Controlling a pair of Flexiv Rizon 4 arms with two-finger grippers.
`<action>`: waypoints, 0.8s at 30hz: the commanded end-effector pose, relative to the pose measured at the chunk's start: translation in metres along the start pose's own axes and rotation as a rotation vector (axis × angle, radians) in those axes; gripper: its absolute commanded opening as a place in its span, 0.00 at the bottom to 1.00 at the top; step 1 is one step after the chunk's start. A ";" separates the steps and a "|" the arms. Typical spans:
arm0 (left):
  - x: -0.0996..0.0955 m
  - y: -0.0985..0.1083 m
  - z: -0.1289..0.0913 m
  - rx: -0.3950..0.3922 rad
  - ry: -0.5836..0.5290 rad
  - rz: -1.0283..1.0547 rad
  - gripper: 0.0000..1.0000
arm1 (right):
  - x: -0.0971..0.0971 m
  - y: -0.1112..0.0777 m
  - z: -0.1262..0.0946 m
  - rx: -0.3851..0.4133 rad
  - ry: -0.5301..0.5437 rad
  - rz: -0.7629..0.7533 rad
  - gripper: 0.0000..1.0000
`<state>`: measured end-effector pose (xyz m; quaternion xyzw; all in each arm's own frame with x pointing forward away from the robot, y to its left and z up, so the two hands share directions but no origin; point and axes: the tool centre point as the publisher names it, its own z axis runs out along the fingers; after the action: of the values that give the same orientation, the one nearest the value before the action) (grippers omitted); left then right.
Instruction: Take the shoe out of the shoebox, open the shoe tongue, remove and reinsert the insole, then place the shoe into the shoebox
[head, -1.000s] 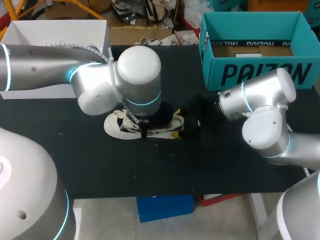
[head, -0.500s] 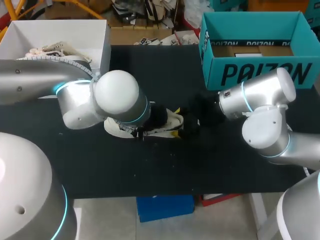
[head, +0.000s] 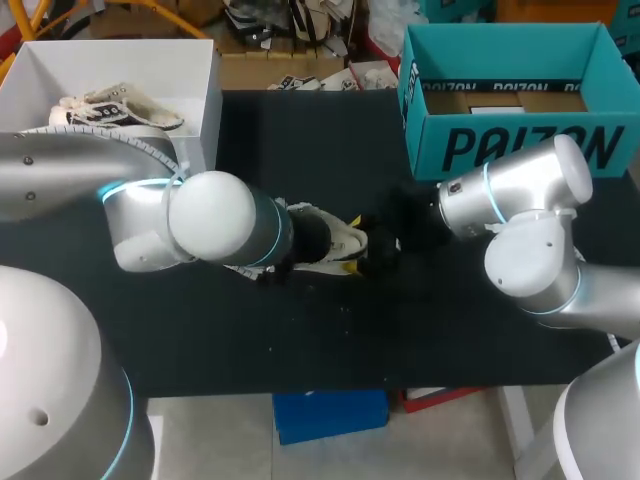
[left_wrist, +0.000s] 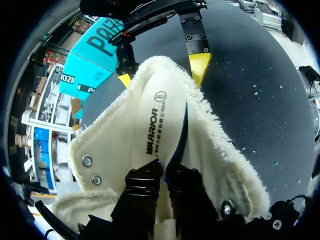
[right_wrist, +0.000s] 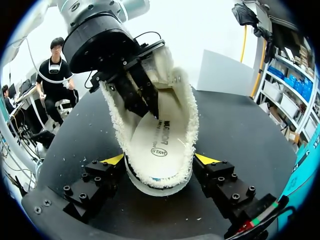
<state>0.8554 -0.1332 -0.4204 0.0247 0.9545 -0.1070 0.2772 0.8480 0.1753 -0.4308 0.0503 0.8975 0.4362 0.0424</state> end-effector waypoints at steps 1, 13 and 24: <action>-0.002 0.001 0.050 0.015 0.049 -0.009 0.00 | 0.001 -0.001 -0.001 0.001 0.001 0.001 0.00; -0.002 -0.006 0.018 0.029 0.157 -0.027 0.00 | 0.001 -0.001 -0.001 0.001 0.001 0.001 0.00; -0.010 -0.014 -0.017 0.097 0.307 -0.085 0.00 | 0.001 -0.001 -0.001 0.001 0.001 0.001 0.00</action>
<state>0.8510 -0.1463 -0.4075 0.0062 0.9774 -0.1513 0.1477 0.8476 0.1711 -0.4306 0.0504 0.8975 0.4361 0.0418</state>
